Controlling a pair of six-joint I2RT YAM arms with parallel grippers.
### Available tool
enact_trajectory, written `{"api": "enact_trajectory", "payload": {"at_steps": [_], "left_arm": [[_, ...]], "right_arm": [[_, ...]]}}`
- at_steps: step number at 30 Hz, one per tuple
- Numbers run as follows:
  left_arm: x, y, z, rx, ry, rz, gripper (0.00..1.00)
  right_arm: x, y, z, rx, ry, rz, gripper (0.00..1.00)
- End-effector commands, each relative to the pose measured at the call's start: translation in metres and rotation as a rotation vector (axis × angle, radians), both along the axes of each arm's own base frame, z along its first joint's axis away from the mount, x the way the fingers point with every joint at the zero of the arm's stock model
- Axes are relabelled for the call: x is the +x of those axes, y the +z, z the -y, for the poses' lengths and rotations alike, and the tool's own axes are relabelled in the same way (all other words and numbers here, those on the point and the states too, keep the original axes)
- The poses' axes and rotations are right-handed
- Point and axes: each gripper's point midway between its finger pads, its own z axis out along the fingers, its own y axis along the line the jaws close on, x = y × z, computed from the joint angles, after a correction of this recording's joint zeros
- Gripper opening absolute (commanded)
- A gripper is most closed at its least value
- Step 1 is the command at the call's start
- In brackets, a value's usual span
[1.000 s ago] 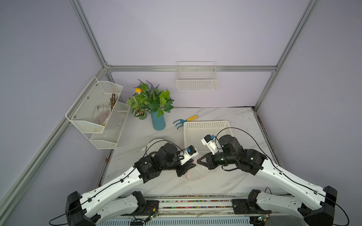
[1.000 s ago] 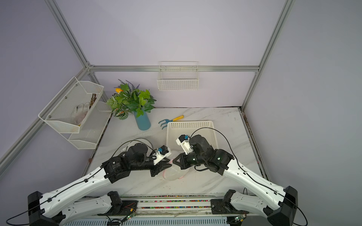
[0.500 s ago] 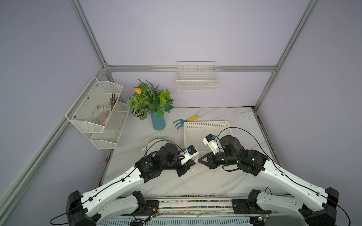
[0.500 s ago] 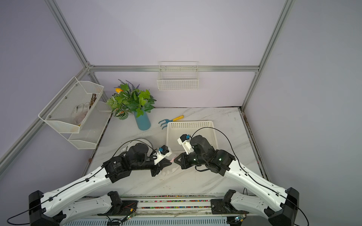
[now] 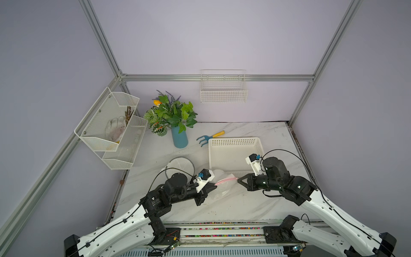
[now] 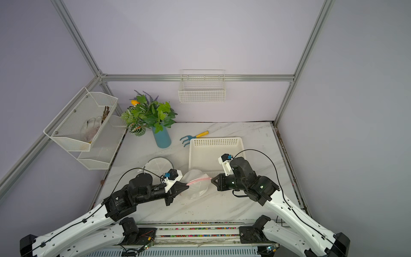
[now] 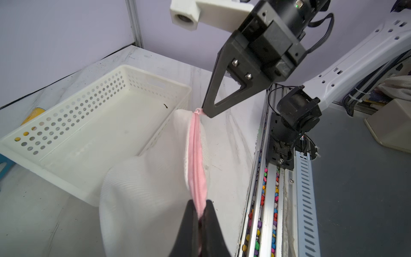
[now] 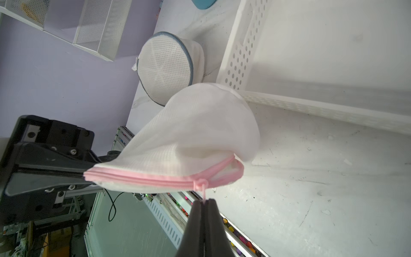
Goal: Turn the laundry bag inside out
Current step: Zip the zipper on the laundry bag.
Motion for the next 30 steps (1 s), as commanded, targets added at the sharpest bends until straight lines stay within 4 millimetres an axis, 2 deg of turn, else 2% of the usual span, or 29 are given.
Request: {"api": "enact_trajectory", "payload": {"at_steps": [1, 5, 7, 10, 12, 15, 18, 25, 30], "left_arm": [[0.004, 0.035, -0.002, -0.156, 0.041, 0.058, 0.0], [0.004, 0.02, -0.003, -0.135, 0.044, 0.033, 0.0], [0.005, 0.007, -0.002, -0.093, 0.049, 0.006, 0.12], [0.007, -0.008, -0.003, -0.022, 0.054, -0.013, 0.38], [0.008, -0.012, -0.004, 0.022, 0.058, -0.014, 0.51], [0.01, -0.013, -0.007, 0.074, 0.062, -0.002, 0.61], [0.009, -0.011, -0.005, 0.1, 0.04, 0.006, 0.64], [0.003, -0.003, 0.016, 0.102, -0.077, 0.011, 0.67], [0.006, -0.009, 0.026, 0.13, -0.117, 0.026, 0.66]], "right_arm": [[0.001, -0.016, 0.004, -0.014, -0.035, -0.049, 0.0], [0.001, -0.01, -0.006, 0.015, 0.01, -0.049, 0.0], [0.001, -0.003, -0.011, 0.03, 0.042, -0.044, 0.0], [0.0, 0.003, -0.015, 0.027, 0.079, -0.042, 0.0], [-0.001, 0.006, -0.016, 0.012, 0.096, -0.038, 0.0], [-0.003, 0.012, -0.017, 0.001, 0.119, -0.03, 0.0], [-0.007, 0.017, -0.022, 0.015, 0.149, -0.031, 0.0], [-0.023, 0.02, -0.041, 0.014, 0.244, -0.024, 0.0], [-0.034, 0.021, -0.052, 0.014, 0.301, -0.019, 0.0]]}}
